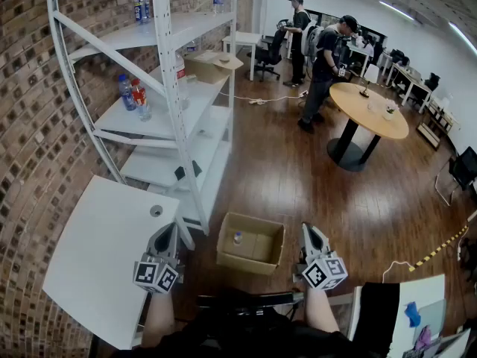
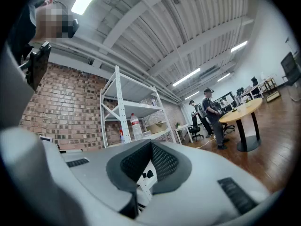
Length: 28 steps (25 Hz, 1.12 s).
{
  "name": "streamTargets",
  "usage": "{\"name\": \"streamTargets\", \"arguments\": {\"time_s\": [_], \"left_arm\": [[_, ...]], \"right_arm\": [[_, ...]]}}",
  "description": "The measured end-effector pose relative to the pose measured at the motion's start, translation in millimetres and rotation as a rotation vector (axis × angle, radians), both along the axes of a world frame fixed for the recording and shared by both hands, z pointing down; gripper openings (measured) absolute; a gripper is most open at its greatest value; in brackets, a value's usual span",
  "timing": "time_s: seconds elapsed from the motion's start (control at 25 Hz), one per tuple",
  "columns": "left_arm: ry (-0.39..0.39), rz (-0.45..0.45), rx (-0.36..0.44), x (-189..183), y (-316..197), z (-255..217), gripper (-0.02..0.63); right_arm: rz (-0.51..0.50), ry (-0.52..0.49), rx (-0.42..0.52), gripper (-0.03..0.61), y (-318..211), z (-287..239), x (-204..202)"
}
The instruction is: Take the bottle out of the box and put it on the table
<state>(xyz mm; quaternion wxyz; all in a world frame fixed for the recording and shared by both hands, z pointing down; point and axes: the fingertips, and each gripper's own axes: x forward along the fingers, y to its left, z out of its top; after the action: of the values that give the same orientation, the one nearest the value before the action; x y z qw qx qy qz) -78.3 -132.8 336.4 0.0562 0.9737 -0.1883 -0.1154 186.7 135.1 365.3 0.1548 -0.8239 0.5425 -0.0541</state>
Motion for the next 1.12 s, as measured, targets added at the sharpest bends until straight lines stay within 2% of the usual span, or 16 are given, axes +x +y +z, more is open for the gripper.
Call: {"name": "streamTargets", "arguments": {"time_s": [0.2,0.68,0.84,1.0,1.12], "left_arm": [[0.021,0.045,0.008,-7,-10,-11,0.002],[-0.006,0.122,-0.020,-46,-21,6,0.002],[-0.004,0.111,-0.041,-50,-24,11,0.002],[-0.024,0.127,-0.006,-39,-19,8,0.002],[-0.013,0.077,-0.005,-29,-25,2,0.002]], "right_arm": [[-0.003,0.014,0.017,0.005,-15,-10,-19],[-0.043,0.087,-0.081,0.005,-41,-16,-77],[-0.064,0.067,-0.091,0.005,-44,-8,-81],[-0.110,0.097,-0.098,0.005,-61,-10,-74],[-0.135,0.103,-0.077,0.005,-73,-14,-58]]}}
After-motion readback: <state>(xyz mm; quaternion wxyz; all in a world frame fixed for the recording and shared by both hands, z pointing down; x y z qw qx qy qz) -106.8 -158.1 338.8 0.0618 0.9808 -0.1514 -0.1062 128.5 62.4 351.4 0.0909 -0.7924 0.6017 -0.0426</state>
